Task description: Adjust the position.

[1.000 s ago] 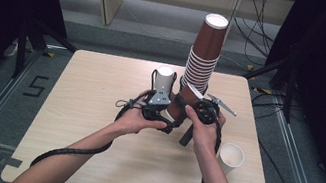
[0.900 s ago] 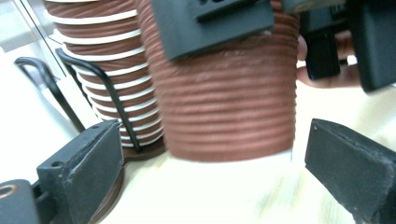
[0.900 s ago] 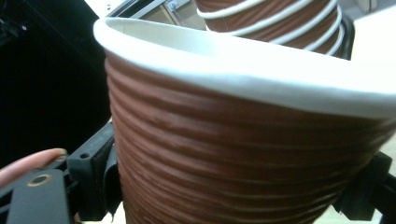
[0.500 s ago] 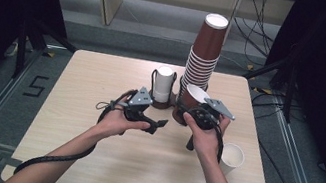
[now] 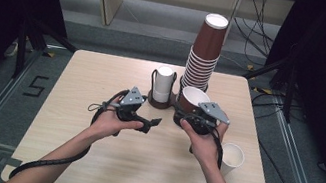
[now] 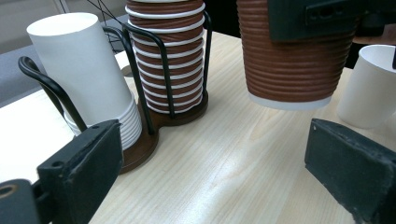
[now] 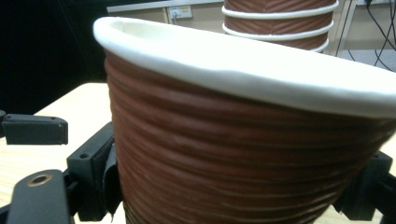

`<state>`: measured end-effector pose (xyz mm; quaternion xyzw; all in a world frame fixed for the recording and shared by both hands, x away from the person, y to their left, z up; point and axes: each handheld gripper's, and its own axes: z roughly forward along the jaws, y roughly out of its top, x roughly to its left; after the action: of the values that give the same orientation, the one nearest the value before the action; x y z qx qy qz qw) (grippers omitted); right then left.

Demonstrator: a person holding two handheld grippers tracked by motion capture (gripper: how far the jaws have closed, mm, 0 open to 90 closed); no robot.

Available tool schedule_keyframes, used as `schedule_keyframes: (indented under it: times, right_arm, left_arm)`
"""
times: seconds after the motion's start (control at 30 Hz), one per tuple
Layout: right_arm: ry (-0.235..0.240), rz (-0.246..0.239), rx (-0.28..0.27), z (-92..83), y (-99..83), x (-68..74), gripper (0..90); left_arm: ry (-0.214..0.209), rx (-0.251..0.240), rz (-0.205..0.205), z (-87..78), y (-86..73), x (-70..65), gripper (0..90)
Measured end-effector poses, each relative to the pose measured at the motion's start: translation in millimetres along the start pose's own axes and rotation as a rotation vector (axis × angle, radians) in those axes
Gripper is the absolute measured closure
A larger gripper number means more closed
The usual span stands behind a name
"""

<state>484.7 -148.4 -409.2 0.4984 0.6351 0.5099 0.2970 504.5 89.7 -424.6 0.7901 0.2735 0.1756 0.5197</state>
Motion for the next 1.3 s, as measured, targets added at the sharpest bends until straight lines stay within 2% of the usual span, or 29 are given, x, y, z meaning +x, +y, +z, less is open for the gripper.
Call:
schedule_keyframes:
  times: [0.03,0.07,0.13,0.23,0.27,0.4,0.43,0.47,0.63,0.67,0.77,0.83,0.93,0.97,1.0,1.13,1.23,1.27,1.3]
  right_arm:
    - [-0.004,-0.02,0.004,-0.3,-0.6,-0.8,14.6]
    - [0.0,0.0,0.007,-0.7,-1.5,-0.2,14.6]
    - [-0.007,-0.02,0.008,-1.7,-2.9,-0.8,14.6]
    - [-0.005,-0.017,0.008,-3.9,-4.8,0.2,14.6]
    - [-0.008,-0.037,0.002,-4.0,-5.8,-0.4,14.6]
    - [-0.008,-0.06,0.002,-7.0,-8.2,0.3,14.6]
    - [-0.006,-0.052,0.001,-7.9,-8.9,0.5,14.6]
    - [-0.009,-0.071,-0.006,-8.0,-9.4,-0.2,14.6]
    - [-0.017,-0.074,-0.005,-11.8,-12.3,0.2,14.7]
    - [-0.017,-0.09,-0.009,-12.8,-12.5,-0.1,14.6]
    - [-0.018,-0.105,-0.014,-15.7,-15.1,1.6,14.6]
    - [-0.025,-0.141,-0.022,-17.7,-17.6,1.6,14.6]
    - [-0.028,-0.146,-0.018,-21.1,-23.5,3.7,14.6]
    - [-0.018,-0.166,-0.017,-21.8,-25.3,2.7,14.6]
    - [-0.024,-0.167,-0.021,-22.7,-27.7,2.8,14.6]
    - [-0.037,-0.166,-0.007,-27.0,-37.1,3.1,14.6]
    - [-0.04,-0.201,-0.006,-28.6,-43.4,3.0,14.7]
    - [-0.03,-0.198,-0.002,-28.7,-45.4,3.6,14.6]
    - [-0.04,-0.18,0.003,-30.3,-47.6,5.4,14.6]
  left_arm:
    - [-0.002,0.001,0.0,-0.1,-0.8,-0.4,4.2]
    - [-0.002,0.001,-0.003,-0.3,-1.6,-1.2,4.3]
    - [0.002,0.002,0.001,-2.3,-3.3,-1.9,4.3]
    - [0.003,0.0,-0.006,-5.5,-6.9,-2.5,4.4]
    - [0.005,0.004,-0.004,-6.4,-8.1,-2.1,4.4]
    - [0.006,0.001,-0.011,-9.4,-10.7,-2.0,4.5]
    - [0.008,-0.001,-0.013,-10.0,-11.0,-2.3,4.5]
    - [0.009,-0.003,-0.01,-10.5,-11.3,-2.4,4.5]
    - [0.011,-0.003,-0.015,-13.5,-13.4,-3.3,4.5]
    - [0.005,-0.011,-0.016,-13.5,-14.2,-3.1,4.6]
    - [0.011,-0.01,-0.015,-16.7,-16.2,-3.8,4.6]
    - [0.018,-0.006,-0.014,-19.5,-18.2,-4.2,4.7]
    - [0.028,-0.006,-0.012,-23.9,-23.1,-3.1,4.8]
    - [0.025,-0.012,-0.017,-24.9,-25.4,-2.3,4.8]
    - [0.035,0.0,-0.017,-27.4,-27.3,-1.9,4.8]
    - [0.053,-0.002,-0.029,-32.6,-37.4,0.2,4.9]
    - [0.063,-0.007,-0.042,-35.8,-44.7,0.5,5.0]
    - [0.07,-0.003,-0.04,-37.4,-46.5,0.6,5.0]
    - [0.077,-0.003,-0.038,-38.5,-48.5,0.4,5.1]
